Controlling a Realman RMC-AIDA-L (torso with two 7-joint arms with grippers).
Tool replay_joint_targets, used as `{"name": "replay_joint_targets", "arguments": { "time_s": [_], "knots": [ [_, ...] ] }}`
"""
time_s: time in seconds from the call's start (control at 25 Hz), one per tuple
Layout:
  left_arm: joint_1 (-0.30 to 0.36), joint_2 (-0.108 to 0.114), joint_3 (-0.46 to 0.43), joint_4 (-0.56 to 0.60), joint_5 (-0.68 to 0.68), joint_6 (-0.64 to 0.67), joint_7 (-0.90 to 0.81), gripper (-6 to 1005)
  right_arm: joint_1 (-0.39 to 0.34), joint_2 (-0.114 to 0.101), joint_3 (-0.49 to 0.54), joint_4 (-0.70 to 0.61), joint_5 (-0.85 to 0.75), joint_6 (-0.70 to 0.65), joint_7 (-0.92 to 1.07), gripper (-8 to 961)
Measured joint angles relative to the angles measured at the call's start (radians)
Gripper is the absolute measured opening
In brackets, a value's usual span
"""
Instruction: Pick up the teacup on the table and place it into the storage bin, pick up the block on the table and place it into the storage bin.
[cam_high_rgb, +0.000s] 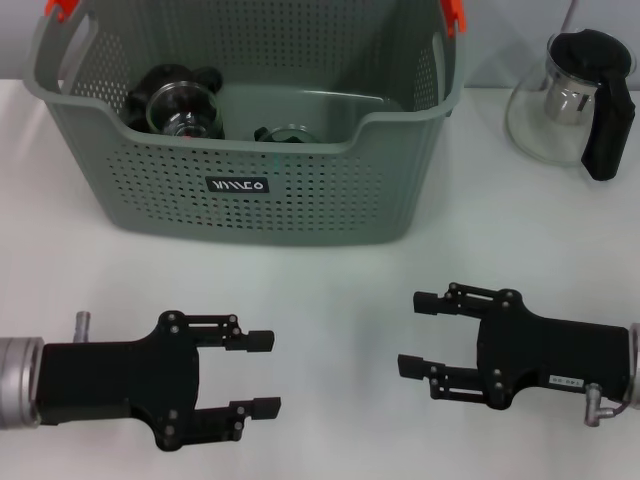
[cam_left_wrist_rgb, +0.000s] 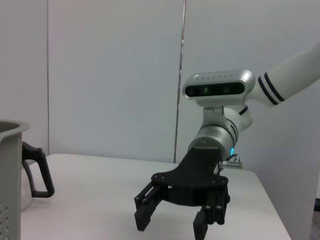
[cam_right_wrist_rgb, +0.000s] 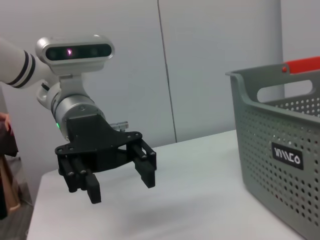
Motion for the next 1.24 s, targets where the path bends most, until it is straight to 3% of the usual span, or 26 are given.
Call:
{"name": "replay_joint_targets", "arguments": {
  "time_s": [0.28, 1.24],
  "knots": [
    [-0.006, -0.003, 0.001, -0.007, 0.001, -0.006, 0.0, 591, 0.053, -0.003, -0.002, 0.073, -0.004, 0.016, -0.023, 776],
    [-0.007, -0.003, -0.002, -0.006, 0.001, -0.016, 0.001, 591, 0.055, -0.004, 0.007, 0.077, -0.006, 0.023, -0.029, 775]
  ]
}}
